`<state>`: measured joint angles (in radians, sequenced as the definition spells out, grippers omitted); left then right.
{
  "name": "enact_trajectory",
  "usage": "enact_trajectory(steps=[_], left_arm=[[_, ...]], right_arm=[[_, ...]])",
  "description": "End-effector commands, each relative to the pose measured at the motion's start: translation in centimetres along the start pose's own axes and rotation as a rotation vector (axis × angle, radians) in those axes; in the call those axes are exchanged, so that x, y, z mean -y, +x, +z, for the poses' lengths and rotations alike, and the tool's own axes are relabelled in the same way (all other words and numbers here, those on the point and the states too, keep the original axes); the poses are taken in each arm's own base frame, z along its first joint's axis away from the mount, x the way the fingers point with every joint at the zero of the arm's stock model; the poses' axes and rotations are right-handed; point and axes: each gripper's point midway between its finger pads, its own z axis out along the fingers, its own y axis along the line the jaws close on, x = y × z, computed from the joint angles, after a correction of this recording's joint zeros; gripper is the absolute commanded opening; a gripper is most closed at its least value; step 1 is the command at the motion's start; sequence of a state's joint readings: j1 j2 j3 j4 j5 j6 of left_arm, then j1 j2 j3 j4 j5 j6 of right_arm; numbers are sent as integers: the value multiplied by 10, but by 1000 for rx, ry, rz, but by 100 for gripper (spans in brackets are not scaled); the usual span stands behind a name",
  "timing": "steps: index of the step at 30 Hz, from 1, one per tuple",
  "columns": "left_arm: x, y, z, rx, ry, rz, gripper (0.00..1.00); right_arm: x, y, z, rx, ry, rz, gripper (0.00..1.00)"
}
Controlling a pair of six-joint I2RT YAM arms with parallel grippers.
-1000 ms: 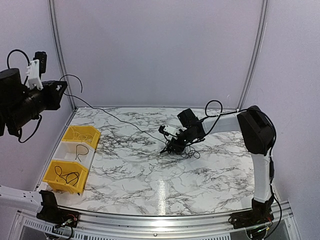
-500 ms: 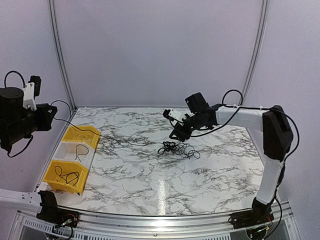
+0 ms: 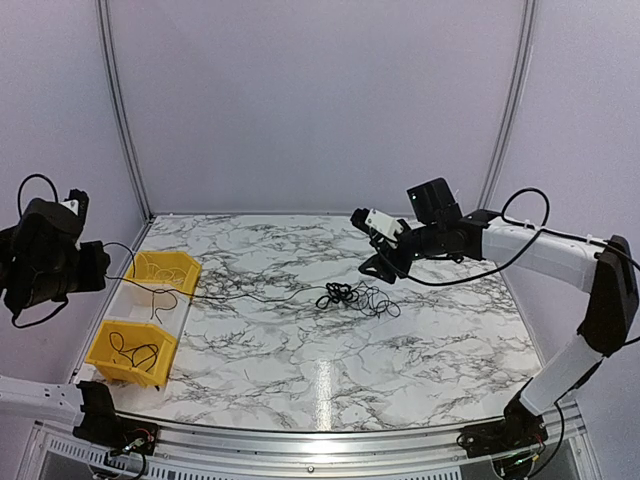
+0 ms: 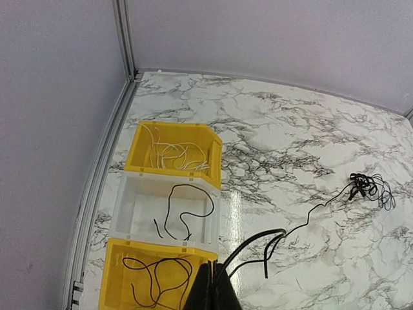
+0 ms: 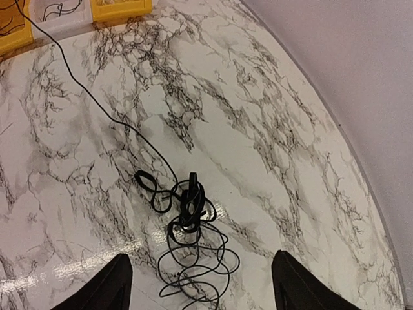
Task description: Untangle the cables
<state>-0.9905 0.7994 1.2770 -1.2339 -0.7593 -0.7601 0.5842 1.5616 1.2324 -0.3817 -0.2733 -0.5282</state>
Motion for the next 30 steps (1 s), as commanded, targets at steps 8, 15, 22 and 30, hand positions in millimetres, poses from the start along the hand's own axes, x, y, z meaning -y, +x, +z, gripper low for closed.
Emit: enact_trajectory(steps=[8, 15, 22, 30], left_arm=[[-32, -18, -22, 46, -79, -85, 0], [10, -88, -44, 125, 6, 39, 0], [55, -153, -61, 203, 63, 142, 0], [60, -214, -98, 384, 124, 79, 0]], right_arm=[[-9, 17, 14, 17, -32, -31, 74], [-8, 40, 88, -108, -29, -20, 74], [-36, 68, 152, -228, -62, -43, 66], [-32, 109, 166, -317, -63, 20, 34]])
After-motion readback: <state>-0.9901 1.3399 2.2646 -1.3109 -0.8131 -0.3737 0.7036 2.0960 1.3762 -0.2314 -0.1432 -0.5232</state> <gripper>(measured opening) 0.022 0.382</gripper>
